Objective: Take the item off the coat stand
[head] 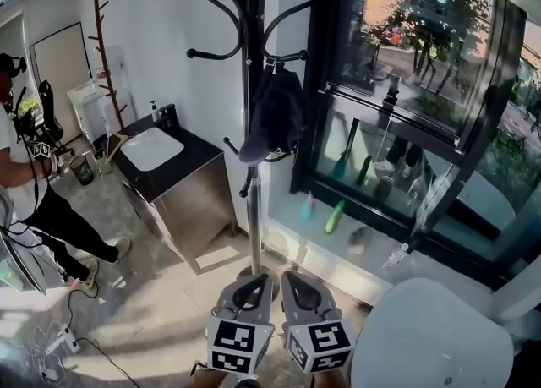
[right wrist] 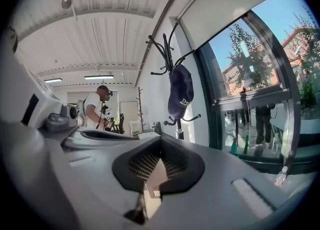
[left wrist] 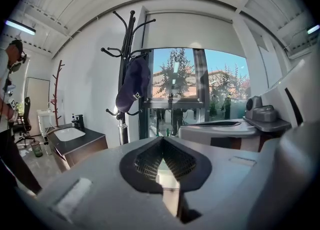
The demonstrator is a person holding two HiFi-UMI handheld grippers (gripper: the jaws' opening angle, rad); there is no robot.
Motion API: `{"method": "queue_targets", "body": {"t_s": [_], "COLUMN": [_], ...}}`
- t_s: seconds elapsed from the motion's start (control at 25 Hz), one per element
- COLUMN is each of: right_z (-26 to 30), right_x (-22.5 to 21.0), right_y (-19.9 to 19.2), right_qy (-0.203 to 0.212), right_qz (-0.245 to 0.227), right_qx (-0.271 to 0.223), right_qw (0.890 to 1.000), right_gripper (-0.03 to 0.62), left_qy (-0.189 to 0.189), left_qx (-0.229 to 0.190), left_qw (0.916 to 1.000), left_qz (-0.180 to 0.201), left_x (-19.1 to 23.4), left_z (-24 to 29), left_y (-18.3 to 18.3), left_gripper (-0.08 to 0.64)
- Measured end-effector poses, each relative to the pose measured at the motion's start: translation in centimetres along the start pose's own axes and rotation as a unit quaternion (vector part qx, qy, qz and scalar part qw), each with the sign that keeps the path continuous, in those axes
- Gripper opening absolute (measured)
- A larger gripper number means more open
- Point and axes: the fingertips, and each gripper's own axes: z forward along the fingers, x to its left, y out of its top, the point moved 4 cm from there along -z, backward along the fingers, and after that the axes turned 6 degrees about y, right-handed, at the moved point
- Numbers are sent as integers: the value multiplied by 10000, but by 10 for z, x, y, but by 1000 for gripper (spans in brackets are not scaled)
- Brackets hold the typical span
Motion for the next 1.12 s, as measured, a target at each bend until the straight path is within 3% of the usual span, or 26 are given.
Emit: {"method": "queue_targets", "body": {"t_s": [0.68,1.12], "right_z": [86,103], "right_x": [-1,-13], "right_y": [33,37], "right_qy": [-197,-198], "right_qz": [-230,-339], "right_qx": [-30,-49], "right_qw": [9995,9992], "right_gripper": [6,6], "left_qy": [-238,-154], "left_qx": [-292,-297], "left_qw": [9993,9994], "left_qz": [-28,-84], "left_x": [73,86], "left_z": [50,67], "left_y": [35,38], "left_gripper": [4,4]}}
